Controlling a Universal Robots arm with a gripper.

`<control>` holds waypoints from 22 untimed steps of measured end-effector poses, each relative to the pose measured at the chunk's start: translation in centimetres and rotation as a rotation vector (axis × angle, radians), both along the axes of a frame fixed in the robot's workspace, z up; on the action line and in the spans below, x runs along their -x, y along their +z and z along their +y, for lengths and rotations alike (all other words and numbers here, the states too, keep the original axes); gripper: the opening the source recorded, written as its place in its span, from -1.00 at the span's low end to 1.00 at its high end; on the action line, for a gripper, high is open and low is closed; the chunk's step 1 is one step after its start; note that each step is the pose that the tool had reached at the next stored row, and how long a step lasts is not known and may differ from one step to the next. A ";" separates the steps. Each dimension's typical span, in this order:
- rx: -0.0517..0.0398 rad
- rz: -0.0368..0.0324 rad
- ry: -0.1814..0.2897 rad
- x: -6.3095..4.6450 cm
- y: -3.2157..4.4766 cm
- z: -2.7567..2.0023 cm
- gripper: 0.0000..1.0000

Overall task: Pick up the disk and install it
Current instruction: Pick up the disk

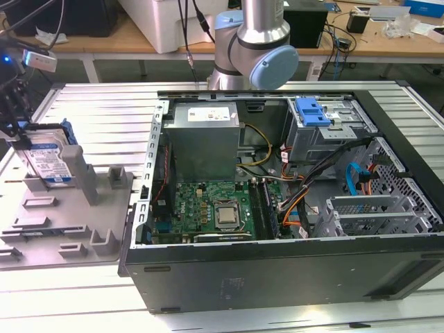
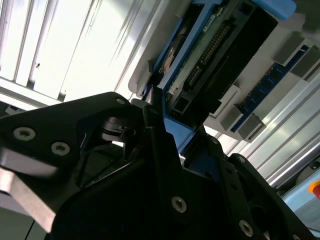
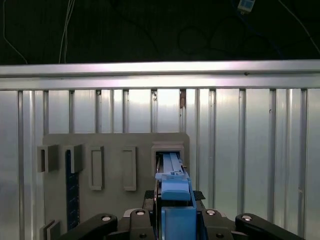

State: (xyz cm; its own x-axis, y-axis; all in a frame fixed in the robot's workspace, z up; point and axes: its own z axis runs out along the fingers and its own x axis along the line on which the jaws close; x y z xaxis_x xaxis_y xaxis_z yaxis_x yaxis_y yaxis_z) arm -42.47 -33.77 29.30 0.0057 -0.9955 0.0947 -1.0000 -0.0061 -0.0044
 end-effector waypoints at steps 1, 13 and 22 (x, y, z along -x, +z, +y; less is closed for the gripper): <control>0.0000 0.0001 0.000 0.0 0.07 0.00 -0.26; -0.0001 -0.0001 0.000 0.0 0.32 0.00 -0.26; 0.0000 -0.0001 0.000 0.0 0.62 -0.01 -0.26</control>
State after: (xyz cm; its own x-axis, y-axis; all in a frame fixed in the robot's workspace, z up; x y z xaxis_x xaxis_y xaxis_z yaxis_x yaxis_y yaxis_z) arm -42.48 -33.77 29.92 0.0057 -0.9955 0.0946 -1.0000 -0.0061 -0.0046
